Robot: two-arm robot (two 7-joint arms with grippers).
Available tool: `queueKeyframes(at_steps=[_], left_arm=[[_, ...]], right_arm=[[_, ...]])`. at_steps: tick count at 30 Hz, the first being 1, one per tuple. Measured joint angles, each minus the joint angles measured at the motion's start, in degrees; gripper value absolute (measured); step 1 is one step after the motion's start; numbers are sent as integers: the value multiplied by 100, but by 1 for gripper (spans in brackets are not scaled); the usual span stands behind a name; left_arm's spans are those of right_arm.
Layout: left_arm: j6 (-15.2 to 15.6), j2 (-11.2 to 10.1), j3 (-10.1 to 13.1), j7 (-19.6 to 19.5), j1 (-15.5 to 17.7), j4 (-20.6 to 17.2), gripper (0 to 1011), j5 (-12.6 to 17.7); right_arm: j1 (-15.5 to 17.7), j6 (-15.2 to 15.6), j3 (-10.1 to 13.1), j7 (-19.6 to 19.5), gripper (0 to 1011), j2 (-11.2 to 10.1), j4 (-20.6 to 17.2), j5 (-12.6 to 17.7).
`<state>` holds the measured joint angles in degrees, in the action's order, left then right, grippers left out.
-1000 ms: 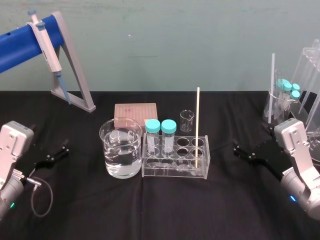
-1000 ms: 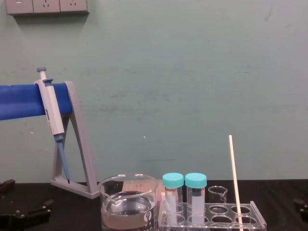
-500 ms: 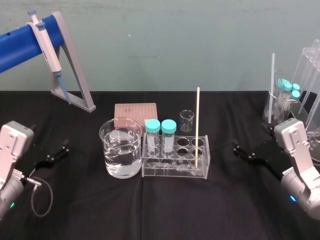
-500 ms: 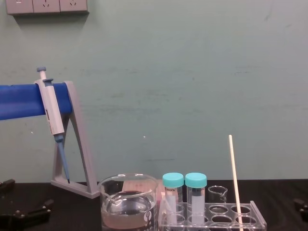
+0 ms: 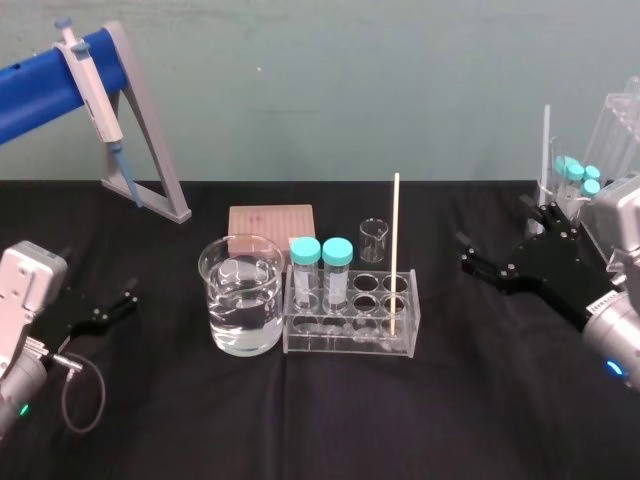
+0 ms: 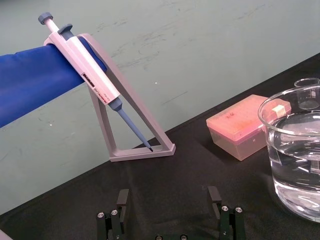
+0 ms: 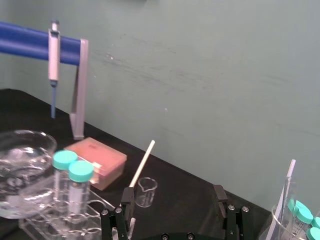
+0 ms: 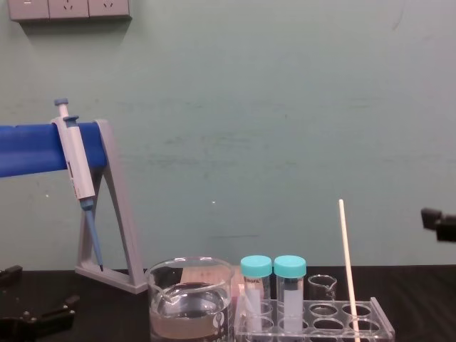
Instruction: Hold the thermometer with one hand and immerse one end into the beaker, then reinsert it into the test tube rack.
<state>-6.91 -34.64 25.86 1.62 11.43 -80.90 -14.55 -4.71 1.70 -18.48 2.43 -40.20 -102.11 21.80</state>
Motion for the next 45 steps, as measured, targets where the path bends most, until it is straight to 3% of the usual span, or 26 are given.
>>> queueKeyframes(at_steps=[2, 4, 5, 8, 9, 11, 12, 16, 20, 28, 37, 45], left_arm=[[0, 0, 0, 0, 0, 0, 1004, 0], [0, 0, 0, 0, 0, 0, 1004, 0], [0, 0, 0, 0, 0, 0, 1004, 0], [0, 0, 0, 0, 0, 0, 1004, 0], [0, 0, 0, 0, 0, 0, 1004, 0], [0, 0, 0, 0, 0, 0, 1004, 0], [0, 0, 0, 0, 0, 0, 1004, 0], [0, 0, 0, 0, 0, 0, 1004, 0], [0, 0, 0, 0, 0, 0, 1004, 0], [0, 0, 0, 0, 0, 0, 1004, 0], [0, 0, 0, 0, 0, 0, 1004, 0], [0, 0, 0, 0, 0, 0, 1004, 0]], right_arm=[[108, 183, 130, 37, 1000, -59, -223, 165], [216, 469, 324, 128, 1000, -85, -454, 512], [245, 673, 466, 225, 1000, -43, -528, 837], [193, 1027, 635, 430, 1000, 107, -492, 1396], [91, 1314, 730, 544, 1000, 255, -373, 1785], [-31, 1592, 796, 613, 1000, 399, -232, 2105], [-172, 1869, 836, 658, 1000, 512, -63, 2423], [-567, 2401, 827, 830, 1000, 671, 403, 3024], [-1005, 2798, 695, 1067, 1000, 744, 909, 3392], [-1805, 3109, 217, 1435, 1000, 917, 1890, 3558], [-2508, 3000, -383, 1717, 1000, 1153, 2736, 3301], [-3018, 2899, -772, 1923, 1000, 1392, 3429, 3168]])
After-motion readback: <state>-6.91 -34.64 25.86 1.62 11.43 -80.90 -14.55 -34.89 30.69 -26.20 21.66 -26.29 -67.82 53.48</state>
